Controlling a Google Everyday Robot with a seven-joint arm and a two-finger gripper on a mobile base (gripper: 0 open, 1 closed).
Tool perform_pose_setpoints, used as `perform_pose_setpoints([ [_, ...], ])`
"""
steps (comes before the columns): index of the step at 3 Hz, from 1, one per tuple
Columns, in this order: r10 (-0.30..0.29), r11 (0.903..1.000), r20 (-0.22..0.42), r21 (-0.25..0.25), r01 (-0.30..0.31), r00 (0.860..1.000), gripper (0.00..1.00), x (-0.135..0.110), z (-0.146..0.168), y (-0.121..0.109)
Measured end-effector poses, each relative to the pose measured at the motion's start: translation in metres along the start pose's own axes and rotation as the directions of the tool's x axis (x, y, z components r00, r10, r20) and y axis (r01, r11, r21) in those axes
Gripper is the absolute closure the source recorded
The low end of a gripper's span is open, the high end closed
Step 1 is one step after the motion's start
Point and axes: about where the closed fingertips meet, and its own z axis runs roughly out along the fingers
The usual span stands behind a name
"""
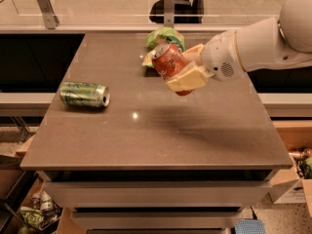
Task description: Place coke can upright
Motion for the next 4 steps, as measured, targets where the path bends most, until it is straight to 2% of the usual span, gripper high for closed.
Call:
perform_pose_setpoints([
  [1,0.013,0.9988,0.079,-0.048,-0.01,0.997,1.0,0.003,0.008,0.011],
  [2,0.037,0.9931,0.139,-0.115,-0.021,0.99,1.0,0.003,0.017,0.031],
  [3,0.083,0.984,0.171,-0.17,-0.054,0.982,1.0,0.005,0.026,0.045],
  [4,0.13,0.9753,0.205,-0.203,-0.088,0.97,1.0,0.009,0.034,0.056],
])
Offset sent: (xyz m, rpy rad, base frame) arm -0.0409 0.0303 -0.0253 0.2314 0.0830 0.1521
